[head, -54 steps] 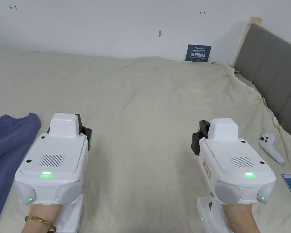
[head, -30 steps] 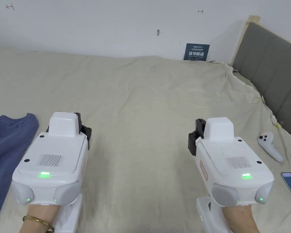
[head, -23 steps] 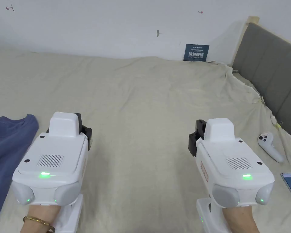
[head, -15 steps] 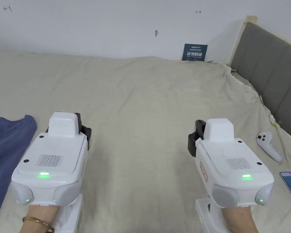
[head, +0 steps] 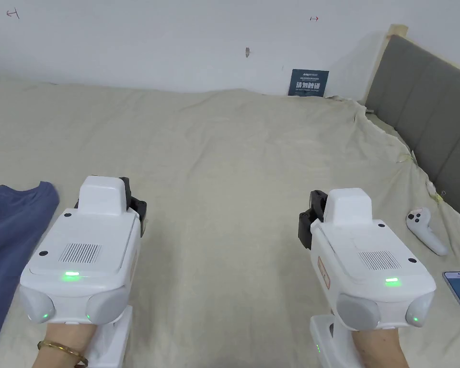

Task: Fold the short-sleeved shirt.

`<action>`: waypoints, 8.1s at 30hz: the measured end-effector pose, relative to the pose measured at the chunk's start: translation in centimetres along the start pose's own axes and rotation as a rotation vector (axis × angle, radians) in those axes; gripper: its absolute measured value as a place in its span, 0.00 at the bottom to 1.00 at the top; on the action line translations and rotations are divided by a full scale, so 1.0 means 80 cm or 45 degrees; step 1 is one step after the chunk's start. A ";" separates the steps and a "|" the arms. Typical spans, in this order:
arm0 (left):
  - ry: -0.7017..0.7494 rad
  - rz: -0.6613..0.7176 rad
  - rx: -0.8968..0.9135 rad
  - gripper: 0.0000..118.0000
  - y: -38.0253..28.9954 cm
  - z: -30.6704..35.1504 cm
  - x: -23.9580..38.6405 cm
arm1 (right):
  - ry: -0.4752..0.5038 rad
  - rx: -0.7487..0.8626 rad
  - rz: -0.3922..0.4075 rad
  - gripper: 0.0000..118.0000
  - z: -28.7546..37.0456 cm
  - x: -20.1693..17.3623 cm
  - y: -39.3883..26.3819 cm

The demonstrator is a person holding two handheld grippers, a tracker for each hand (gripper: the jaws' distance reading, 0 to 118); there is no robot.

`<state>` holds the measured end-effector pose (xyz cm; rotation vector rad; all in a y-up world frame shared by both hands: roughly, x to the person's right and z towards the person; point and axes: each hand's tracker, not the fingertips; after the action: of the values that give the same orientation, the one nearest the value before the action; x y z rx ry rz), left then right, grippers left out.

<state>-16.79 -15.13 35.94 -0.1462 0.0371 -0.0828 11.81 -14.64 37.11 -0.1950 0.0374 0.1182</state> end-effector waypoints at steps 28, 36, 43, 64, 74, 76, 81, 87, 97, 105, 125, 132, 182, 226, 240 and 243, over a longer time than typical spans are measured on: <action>0.369 0.035 -0.015 0.00 -0.006 0.053 -0.119 | 0.326 0.035 0.041 0.00 -0.043 -0.110 0.034; 0.635 0.081 -0.021 0.00 -0.014 0.109 -0.198 | 0.611 0.062 0.085 0.00 -0.048 -0.212 0.050; 0.774 0.119 -0.047 0.00 -0.023 0.141 -0.238 | 0.755 0.056 0.102 0.00 -0.049 -0.275 0.059; 0.626 0.327 -0.217 1.00 -0.009 0.081 -0.304 | 0.764 0.056 0.079 0.00 -0.047 -0.288 0.072; 0.452 0.434 -0.626 1.00 -0.017 -0.082 -0.362 | 0.735 0.007 0.083 0.00 -0.080 -0.296 0.064; 0.447 0.470 -0.728 1.00 -0.026 -0.119 -0.379 | 0.729 -0.007 0.090 0.00 -0.091 -0.298 0.059; 0.450 0.378 -0.941 1.00 -0.048 -0.207 -0.397 | 0.722 -0.066 0.113 0.00 -0.119 -0.301 0.048; 0.424 0.390 -1.060 1.00 -0.085 -0.278 -0.400 | 0.704 -0.138 0.120 0.00 -0.155 -0.299 0.032; 0.452 0.447 -1.225 0.26 -0.143 -0.322 -0.399 | 0.682 -0.227 0.083 0.00 -0.188 -0.292 0.006; 0.570 0.394 -1.077 0.00 -0.120 -0.296 -0.380 | 0.661 -0.229 0.103 0.00 -0.168 -0.270 0.006; 0.574 0.419 -0.320 0.00 0.123 0.003 -0.311 | 0.539 -0.024 0.038 0.00 -0.042 -0.153 0.058; 0.311 0.393 -0.038 0.00 0.275 0.045 -0.263 | 0.458 0.021 -0.021 0.00 -0.002 -0.100 0.057; -0.438 0.120 -1.044 0.75 -0.033 -0.245 0.197 | -0.054 -0.281 -0.183 0.00 0.014 0.079 -0.035; 0.032 0.128 -0.127 0.00 -0.018 0.018 -0.049 | 0.101 0.019 -0.102 0.00 0.022 -0.016 0.020; -0.182 0.274 -0.519 0.63 0.024 -0.125 -0.062 | 0.140 0.019 -0.040 0.00 0.012 -0.017 0.025; -0.160 0.253 -0.641 1.00 0.027 -0.177 -0.060 | 0.130 0.014 0.000 0.00 0.004 -0.016 0.024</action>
<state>-22.01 -14.61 21.79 -0.6489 -0.0539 0.1366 10.28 -12.88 37.13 -0.1902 0.1398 0.1077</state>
